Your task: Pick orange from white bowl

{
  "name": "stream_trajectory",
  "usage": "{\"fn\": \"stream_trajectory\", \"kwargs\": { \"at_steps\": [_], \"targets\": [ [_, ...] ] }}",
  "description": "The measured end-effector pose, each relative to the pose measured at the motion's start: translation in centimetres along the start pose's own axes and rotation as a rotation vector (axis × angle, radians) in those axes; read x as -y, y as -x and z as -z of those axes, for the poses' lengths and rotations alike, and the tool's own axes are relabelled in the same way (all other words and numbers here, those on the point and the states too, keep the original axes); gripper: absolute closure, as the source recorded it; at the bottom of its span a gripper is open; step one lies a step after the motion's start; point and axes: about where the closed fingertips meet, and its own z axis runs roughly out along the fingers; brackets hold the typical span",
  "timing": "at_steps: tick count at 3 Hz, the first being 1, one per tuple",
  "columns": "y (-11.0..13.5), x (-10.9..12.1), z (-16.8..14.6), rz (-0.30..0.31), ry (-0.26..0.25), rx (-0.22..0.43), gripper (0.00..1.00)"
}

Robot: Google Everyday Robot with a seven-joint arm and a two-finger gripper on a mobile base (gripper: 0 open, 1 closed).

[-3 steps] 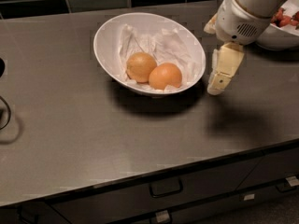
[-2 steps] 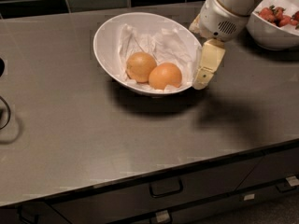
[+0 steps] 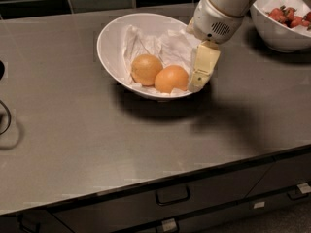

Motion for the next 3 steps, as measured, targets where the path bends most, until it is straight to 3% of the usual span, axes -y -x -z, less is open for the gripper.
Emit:
{"fn": "stream_trajectory", "kwargs": {
  "at_steps": [2, 3],
  "targets": [
    [0.55, 0.16, -0.73, 0.001, 0.006, 0.008, 0.35],
    [0.75, 0.70, -1.02, 0.006, 0.005, 0.018, 0.38]
  ]
}}
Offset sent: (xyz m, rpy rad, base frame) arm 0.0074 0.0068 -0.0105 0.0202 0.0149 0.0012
